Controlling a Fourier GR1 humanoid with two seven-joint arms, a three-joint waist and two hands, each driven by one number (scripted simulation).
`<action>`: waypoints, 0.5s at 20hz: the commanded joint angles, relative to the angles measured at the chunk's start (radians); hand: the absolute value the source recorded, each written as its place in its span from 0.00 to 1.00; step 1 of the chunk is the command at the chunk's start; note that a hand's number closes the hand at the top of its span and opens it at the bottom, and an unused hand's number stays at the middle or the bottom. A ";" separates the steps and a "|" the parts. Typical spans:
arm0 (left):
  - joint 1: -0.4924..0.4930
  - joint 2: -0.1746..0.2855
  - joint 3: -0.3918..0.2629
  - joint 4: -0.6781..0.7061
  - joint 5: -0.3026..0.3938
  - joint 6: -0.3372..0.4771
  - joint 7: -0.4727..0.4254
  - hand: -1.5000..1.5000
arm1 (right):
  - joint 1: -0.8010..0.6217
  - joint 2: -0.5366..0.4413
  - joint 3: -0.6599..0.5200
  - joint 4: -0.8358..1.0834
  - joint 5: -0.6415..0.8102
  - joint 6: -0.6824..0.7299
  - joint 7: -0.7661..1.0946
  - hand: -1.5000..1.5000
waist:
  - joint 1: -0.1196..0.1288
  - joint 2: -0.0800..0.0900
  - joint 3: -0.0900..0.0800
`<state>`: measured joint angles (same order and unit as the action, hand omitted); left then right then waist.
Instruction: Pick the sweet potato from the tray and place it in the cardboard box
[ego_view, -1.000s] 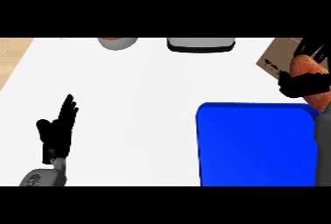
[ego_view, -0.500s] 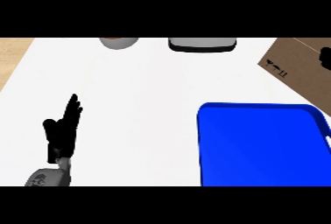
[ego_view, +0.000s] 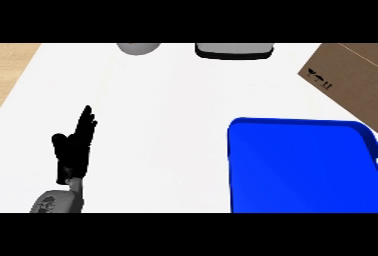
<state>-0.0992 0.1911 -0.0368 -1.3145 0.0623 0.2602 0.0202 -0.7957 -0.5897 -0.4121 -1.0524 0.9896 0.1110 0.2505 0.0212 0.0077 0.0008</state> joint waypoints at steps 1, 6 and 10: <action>0.056 0.018 -0.010 -0.057 -0.002 -0.028 -0.009 0.50 | -0.042 -0.052 -0.037 0.270 0.005 -0.130 -0.134 1.00 | 0.023 0.005 0.001; -0.059 -0.002 0.015 0.035 -0.003 -0.013 0.007 0.50 | -0.111 -0.098 -0.021 0.504 0.084 -0.283 -0.183 1.00 | 0.023 0.011 0.001; -0.068 0.001 0.016 0.036 0.002 -0.029 -0.002 0.50 | -0.111 -0.135 -0.124 0.638 -0.001 -0.280 -0.209 0.00 | 0.029 0.017 0.003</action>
<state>-0.1448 0.1977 -0.0221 -1.2842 0.0630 0.2339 0.0140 -0.8973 -0.6898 -0.4806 -0.5513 1.0189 -0.1339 0.0783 0.0467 0.0201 0.0021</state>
